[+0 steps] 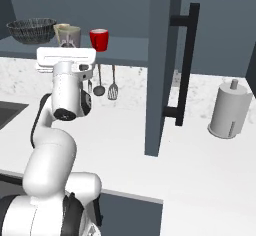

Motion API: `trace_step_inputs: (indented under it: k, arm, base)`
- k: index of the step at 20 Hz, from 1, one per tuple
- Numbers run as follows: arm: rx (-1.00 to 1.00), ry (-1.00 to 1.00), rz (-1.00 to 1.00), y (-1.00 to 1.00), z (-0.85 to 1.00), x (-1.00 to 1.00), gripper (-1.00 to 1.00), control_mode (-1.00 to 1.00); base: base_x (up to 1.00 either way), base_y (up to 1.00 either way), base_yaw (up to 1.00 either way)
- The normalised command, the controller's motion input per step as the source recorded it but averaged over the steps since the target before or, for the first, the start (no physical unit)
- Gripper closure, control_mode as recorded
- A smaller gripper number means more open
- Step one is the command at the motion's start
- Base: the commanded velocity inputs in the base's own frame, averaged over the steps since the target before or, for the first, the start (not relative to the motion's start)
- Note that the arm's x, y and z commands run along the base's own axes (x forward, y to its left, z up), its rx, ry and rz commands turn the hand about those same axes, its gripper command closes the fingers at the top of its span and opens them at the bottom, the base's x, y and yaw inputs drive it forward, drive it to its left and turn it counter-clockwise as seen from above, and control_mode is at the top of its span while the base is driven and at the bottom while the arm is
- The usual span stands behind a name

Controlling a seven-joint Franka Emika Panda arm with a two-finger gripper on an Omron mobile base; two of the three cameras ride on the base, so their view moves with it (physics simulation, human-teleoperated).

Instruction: Gather all objects into one cabinet and sort the glasses and bowls to opposite sides.

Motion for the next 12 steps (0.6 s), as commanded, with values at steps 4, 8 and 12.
trace_step_inputs:
  k: [4, 8, 12]
  arm:
    - [0.02, 0.00, 0.15, 0.18, -0.28, 0.64, 1.00, -1.00]
    - [0.00, 0.00, 0.08, 0.00, -0.37, 0.65, 1.00, -1.00]
    - [0.00, -0.02, 0.05, 0.00, -0.28, 0.46, 1.00, -1.00]
  base:
    - [0.00, 0.00, 0.00]
    - [0.00, 0.00, 0.00]
    - [0.00, 0.00, 0.00]
